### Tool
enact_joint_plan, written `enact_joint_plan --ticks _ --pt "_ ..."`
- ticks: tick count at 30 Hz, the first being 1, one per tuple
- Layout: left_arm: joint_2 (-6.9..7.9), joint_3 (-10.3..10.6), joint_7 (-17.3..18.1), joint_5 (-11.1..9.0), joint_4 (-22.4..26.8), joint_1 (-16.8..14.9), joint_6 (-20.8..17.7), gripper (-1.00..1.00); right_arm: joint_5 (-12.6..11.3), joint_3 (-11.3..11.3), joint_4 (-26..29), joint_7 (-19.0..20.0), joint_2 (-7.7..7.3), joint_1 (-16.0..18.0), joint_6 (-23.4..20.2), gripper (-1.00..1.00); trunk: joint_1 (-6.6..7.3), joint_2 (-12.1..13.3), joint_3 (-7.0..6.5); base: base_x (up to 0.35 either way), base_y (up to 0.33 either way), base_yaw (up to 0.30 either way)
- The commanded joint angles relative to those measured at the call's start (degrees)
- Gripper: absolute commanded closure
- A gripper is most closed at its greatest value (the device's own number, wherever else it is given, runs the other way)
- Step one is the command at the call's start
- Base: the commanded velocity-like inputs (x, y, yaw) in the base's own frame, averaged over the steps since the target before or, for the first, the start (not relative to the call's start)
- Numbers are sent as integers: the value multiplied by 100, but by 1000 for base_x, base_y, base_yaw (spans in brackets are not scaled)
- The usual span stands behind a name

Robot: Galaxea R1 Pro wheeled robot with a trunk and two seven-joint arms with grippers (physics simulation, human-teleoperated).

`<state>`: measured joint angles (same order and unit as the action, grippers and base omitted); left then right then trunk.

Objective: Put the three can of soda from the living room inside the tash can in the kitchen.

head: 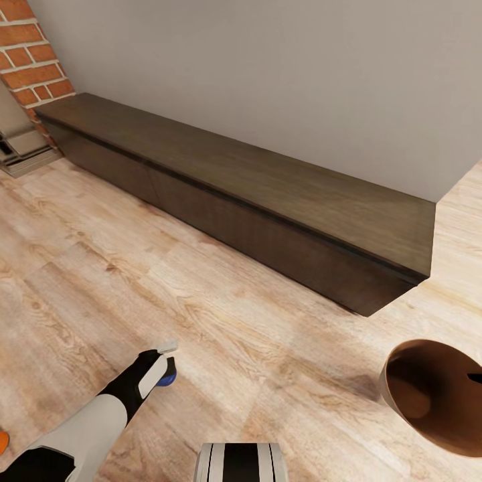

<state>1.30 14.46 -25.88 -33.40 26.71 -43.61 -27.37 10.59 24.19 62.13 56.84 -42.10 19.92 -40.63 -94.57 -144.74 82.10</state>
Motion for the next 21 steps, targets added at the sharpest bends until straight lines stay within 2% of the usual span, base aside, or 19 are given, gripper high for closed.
enact_joint_plan --ticks 1,10,21 --pt "-3 -5 4 -1 1 2 9 100 -32 2 1 11 0 3 -24 100 0 0 0 0 0 0" --pt "-28 -6 -1 0 1 10 30 100 -31 -1 1 11 0 1 -24 100 0 0 0 0 0 0" --pt "-33 -4 -3 -16 2 19 30 100 -31 -2 1 11 0 3 -24 100 29 15 -244 0 0 0"
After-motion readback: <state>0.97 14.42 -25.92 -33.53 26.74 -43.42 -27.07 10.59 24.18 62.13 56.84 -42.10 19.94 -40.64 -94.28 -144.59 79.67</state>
